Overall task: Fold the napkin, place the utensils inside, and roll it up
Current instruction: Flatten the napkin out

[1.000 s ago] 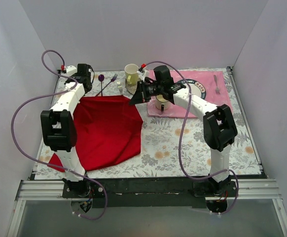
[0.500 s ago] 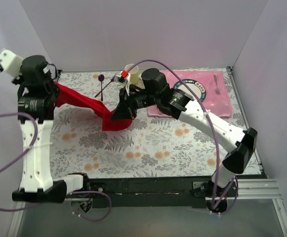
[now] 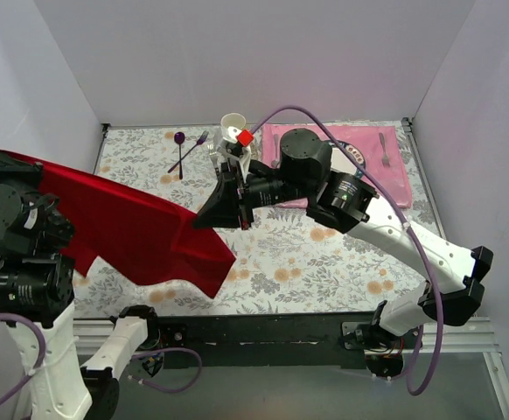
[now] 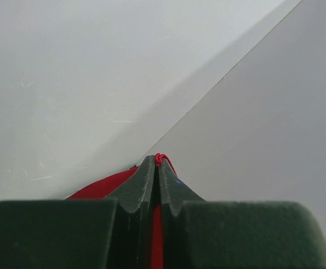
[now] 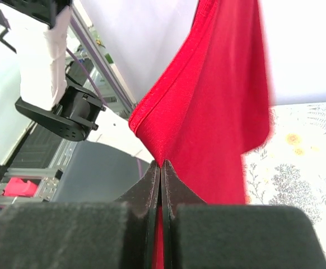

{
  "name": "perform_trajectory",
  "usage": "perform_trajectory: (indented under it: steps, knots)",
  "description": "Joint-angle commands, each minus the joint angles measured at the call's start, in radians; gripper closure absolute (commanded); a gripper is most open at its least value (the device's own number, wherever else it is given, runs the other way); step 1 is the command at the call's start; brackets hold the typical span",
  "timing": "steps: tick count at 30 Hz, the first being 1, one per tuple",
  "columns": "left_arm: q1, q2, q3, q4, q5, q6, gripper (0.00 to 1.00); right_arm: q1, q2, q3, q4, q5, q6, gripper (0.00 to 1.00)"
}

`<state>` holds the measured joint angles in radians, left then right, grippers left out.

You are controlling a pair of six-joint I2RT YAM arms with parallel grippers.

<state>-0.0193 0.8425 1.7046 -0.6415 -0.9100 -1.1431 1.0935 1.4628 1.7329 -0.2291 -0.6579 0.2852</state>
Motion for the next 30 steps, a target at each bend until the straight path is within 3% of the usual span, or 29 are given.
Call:
perform_trajectory:
  steps: [1,5,9,12,14,16,19,23,30]
  knots:
    - [0.010,0.142,-0.074,0.138,-0.086,0.112,1.00,-0.078,-0.044,-0.027,0.006,-0.081,0.072,0.99]
    - [0.012,0.335,-0.163,0.146,-0.061,0.126,1.00,-0.298,-0.004,-0.174,0.169,-0.189,0.251,0.99]
    - [0.015,0.562,-0.250,0.100,0.019,0.074,1.00,-0.386,0.138,-0.263,0.251,-0.223,0.286,0.99]
    - [0.016,0.790,-0.316,0.114,0.106,0.033,1.00,-0.415,0.279,-0.253,0.182,-0.192,0.215,0.99]
    - [0.018,0.895,-0.258,0.036,0.129,-0.003,1.00,-0.420,0.356,-0.162,0.035,-0.108,0.070,0.99]
    - [0.018,1.019,-0.260,0.075,0.109,0.000,1.00,-0.425,0.456,-0.109,-0.030,-0.054,0.005,0.99]
    - [0.048,1.168,-0.185,0.002,0.131,-0.047,1.00,-0.442,0.553,-0.050,-0.047,-0.011,0.002,0.99]
    - [0.058,1.250,-0.146,-0.006,0.164,-0.044,1.00,-0.454,0.633,0.007,-0.125,0.084,-0.050,0.99]
    - [0.062,1.248,-0.119,0.045,0.240,-0.018,1.00,-0.481,0.703,0.073,-0.211,0.208,-0.135,0.99]
